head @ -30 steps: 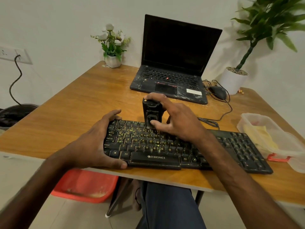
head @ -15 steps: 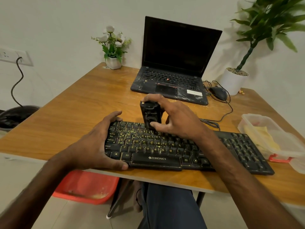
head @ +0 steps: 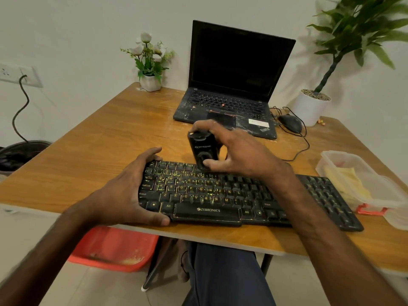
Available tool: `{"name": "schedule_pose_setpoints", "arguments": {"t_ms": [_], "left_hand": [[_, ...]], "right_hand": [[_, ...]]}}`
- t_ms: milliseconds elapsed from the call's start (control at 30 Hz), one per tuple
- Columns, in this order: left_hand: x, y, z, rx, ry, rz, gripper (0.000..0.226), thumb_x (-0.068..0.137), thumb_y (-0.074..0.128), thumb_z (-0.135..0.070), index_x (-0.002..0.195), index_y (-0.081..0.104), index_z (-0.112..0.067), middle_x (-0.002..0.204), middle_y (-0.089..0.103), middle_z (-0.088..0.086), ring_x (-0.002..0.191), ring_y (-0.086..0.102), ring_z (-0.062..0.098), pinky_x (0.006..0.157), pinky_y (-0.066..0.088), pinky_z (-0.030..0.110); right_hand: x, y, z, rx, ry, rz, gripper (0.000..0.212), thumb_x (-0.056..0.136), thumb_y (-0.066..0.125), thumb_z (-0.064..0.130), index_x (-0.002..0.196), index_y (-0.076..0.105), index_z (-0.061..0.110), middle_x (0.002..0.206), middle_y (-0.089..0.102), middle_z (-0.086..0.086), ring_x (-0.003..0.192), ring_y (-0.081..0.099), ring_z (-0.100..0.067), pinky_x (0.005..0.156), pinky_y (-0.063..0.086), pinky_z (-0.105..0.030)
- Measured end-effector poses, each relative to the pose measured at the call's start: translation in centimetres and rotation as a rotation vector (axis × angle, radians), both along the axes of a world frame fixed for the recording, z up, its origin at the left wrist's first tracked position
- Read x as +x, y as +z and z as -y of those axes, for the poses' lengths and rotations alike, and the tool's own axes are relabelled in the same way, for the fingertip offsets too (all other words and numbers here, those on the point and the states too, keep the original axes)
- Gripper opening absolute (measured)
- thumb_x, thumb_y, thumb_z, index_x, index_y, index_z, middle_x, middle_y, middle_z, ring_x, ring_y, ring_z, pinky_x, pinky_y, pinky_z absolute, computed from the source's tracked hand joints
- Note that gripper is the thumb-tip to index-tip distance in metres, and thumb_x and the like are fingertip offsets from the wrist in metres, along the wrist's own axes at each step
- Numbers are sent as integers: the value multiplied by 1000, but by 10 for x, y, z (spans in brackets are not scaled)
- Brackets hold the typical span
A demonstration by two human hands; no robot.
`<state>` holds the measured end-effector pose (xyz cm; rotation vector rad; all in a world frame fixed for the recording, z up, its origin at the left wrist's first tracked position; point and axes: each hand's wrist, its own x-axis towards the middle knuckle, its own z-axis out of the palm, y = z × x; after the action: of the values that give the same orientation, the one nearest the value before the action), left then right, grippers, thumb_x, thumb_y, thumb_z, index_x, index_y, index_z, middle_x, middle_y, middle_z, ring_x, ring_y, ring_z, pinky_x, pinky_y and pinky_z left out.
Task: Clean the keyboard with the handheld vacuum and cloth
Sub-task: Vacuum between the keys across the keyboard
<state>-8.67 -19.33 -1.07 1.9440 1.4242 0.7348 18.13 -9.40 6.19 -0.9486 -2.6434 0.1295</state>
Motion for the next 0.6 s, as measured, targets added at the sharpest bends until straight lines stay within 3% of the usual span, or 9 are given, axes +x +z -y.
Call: {"name": "schedule_pose_setpoints", "arguments": {"t_ms": [100, 200, 333, 400, 500, 600], "left_hand": [[0, 0, 0, 1, -1, 5, 144, 36, 91, -73, 148, 0, -61, 150, 28, -28, 135, 38, -5, 114, 39, 36], [0, -1, 0, -1, 4, 12, 145, 37, 92, -71, 148, 1, -60, 150, 28, -28, 134, 39, -5, 114, 40, 36], [0, -1, -1, -6, 6, 16, 145, 36, 92, -71, 148, 2, -61, 150, 29, -27, 134, 39, -4, 114, 40, 36], [0, -1, 0, -6, 1, 21, 144, 36, 93, -70, 148, 2, -60, 150, 29, -28, 133, 39, -6, 114, 40, 35], [0, 0, 0, -2, -1, 24, 144, 37, 94, -68, 149, 3, -59, 150, 29, -28, 133, 39, -9, 114, 39, 34], [0, 0, 0, -3, -1, 25, 145, 36, 93, -70, 148, 2, -59, 149, 29, -29, 134, 39, -7, 114, 39, 35]], "right_hand": [[-7, -16, 0, 48, 20, -12, 75, 89, 71, 36, 144, 21, 44, 122, 64, -3, 82, 62, -7, 67, 54, -23], [7, -11, 0, -7, -16, -62, 75, 88, 72, 34, 144, 24, 44, 123, 63, -2, 65, 49, 10, 63, 45, -14], [17, 5, -2, -74, -40, -38, 76, 86, 75, 30, 145, 30, 39, 124, 63, -4, 77, 62, -4, 64, 50, -15], [4, 0, -2, -53, 7, -63, 75, 86, 75, 30, 145, 30, 37, 125, 62, -4, 72, 59, 1, 63, 48, -13], [-9, -15, 0, -10, 44, -63, 75, 88, 73, 32, 144, 24, 40, 126, 61, -4, 80, 60, -2, 66, 46, -14], [6, -6, -4, 22, -15, -25, 75, 87, 73, 32, 145, 26, 41, 121, 63, -2, 67, 48, 8, 62, 43, -12]]}}
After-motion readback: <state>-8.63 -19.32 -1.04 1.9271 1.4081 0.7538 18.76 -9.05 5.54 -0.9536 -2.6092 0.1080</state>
